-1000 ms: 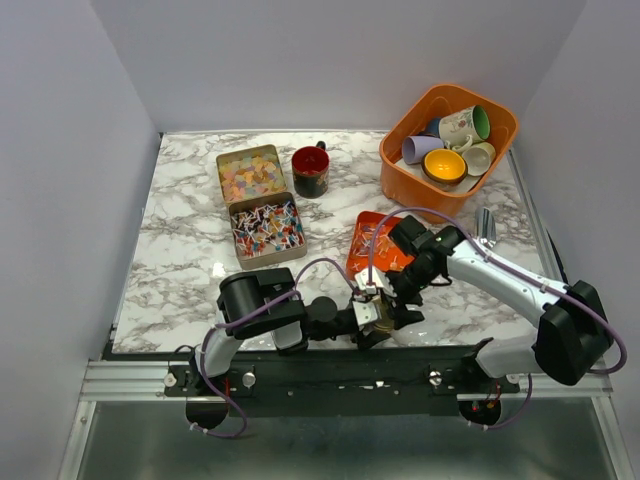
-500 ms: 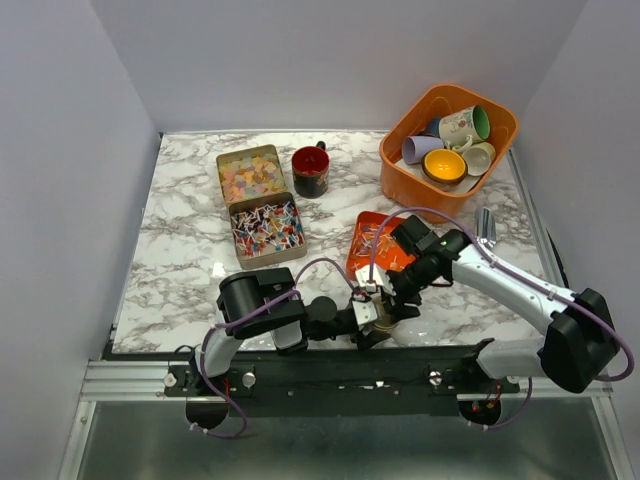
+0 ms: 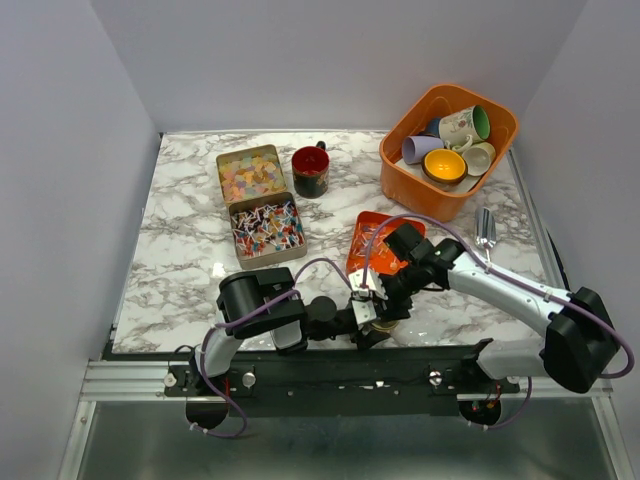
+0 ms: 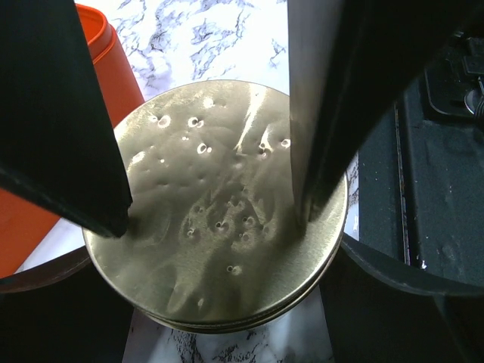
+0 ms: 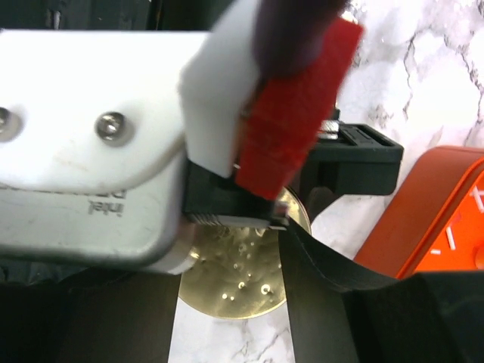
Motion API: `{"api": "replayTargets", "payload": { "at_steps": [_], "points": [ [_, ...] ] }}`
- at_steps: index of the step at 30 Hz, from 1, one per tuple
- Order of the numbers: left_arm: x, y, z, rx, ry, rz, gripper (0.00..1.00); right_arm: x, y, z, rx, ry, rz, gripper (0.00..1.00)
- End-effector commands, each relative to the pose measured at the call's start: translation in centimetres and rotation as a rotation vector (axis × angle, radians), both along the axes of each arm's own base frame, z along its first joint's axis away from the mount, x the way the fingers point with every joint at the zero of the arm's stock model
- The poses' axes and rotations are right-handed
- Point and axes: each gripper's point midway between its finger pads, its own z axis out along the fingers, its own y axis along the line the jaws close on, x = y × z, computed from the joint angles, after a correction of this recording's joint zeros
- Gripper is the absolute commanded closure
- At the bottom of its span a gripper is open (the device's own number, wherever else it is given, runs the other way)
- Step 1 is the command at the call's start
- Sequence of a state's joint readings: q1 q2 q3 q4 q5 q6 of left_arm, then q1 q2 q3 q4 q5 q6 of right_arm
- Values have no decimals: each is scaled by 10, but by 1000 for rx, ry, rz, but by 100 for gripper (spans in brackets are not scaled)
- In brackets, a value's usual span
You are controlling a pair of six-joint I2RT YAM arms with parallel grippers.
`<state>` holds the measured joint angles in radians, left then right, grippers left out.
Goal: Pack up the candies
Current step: Screw the bottle lid onto the packing bottle.
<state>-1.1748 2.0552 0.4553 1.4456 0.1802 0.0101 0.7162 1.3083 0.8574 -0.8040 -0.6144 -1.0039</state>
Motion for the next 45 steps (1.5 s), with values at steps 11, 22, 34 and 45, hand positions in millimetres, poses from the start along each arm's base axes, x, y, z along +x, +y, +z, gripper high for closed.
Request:
{"api": "replayTargets", "payload": {
  "at_steps": [11,22,34,45],
  "points": [
    [9,1,46,-172,-133,10,39,5,-21,-12,-117,-1,-92,38],
    [11,1,46,-172,-130,11,39,-16,-52,-28,-196,3,-49,41],
    [11,2,43,-161,-139,12,38,-19,-60,-55,-278,57,-67,37],
    [12,2,43,-159,-154,14,38,-40,-87,-62,-346,99,-47,36]
  ]
}}
